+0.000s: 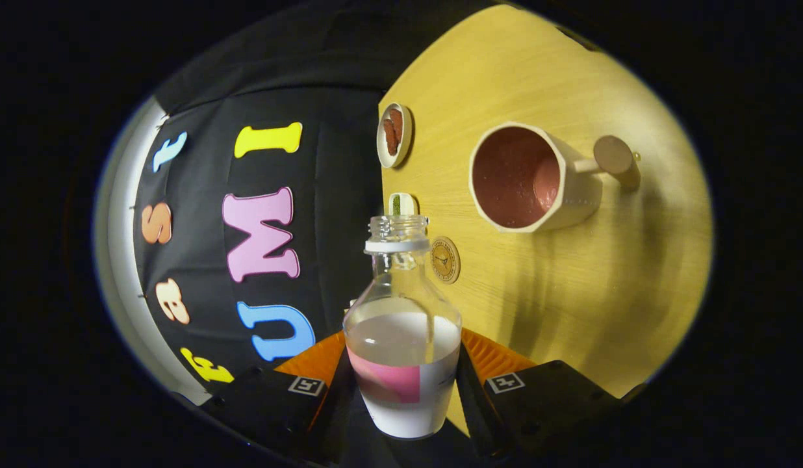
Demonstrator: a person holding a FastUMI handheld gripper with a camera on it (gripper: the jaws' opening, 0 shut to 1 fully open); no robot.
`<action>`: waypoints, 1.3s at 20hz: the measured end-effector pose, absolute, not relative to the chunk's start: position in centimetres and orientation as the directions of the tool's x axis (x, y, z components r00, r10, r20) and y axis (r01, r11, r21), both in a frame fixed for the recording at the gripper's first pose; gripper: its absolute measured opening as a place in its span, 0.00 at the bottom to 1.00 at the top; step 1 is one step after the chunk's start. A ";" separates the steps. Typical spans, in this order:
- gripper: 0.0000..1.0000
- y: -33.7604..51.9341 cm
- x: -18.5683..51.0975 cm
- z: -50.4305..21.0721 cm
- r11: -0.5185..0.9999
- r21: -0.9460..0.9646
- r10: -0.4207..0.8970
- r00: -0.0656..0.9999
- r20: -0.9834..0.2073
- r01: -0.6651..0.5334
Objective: Take the bottle from table, then pour the juice into the cup, finally place the bottle on the coaster
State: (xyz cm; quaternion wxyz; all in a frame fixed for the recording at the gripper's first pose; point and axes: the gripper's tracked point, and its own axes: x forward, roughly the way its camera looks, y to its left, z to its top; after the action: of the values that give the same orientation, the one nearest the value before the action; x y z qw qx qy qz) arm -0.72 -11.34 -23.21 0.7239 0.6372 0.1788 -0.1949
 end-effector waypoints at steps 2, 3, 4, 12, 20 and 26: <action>0.75 -11.0 -0.9 -23.0 0.232 0.830 -0.086 0.861 -0.502 0.507; 0.75 -10.9 -0.8 -22.7 0.287 0.820 -0.102 0.867 -0.488 0.496; 0.75 -10.9 -0.5 -21.9 0.336 0.810 -0.123 0.875 -0.468 0.481; 0.75 -11.7 1.3 -15.4 0.770 0.480 -0.338 0.906 -0.254 0.421; 0.75 -9.5 6.6 -7.8 0.923 0.062 -0.381 0.924 0.021 0.379; 0.75 -10.2 12.7 -8.4 0.897 -0.057 -0.430 0.895 0.122 0.439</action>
State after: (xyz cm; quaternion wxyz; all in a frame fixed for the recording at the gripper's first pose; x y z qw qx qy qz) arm 12.71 -10.24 -8.44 0.9724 -0.0413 -0.0531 -0.2234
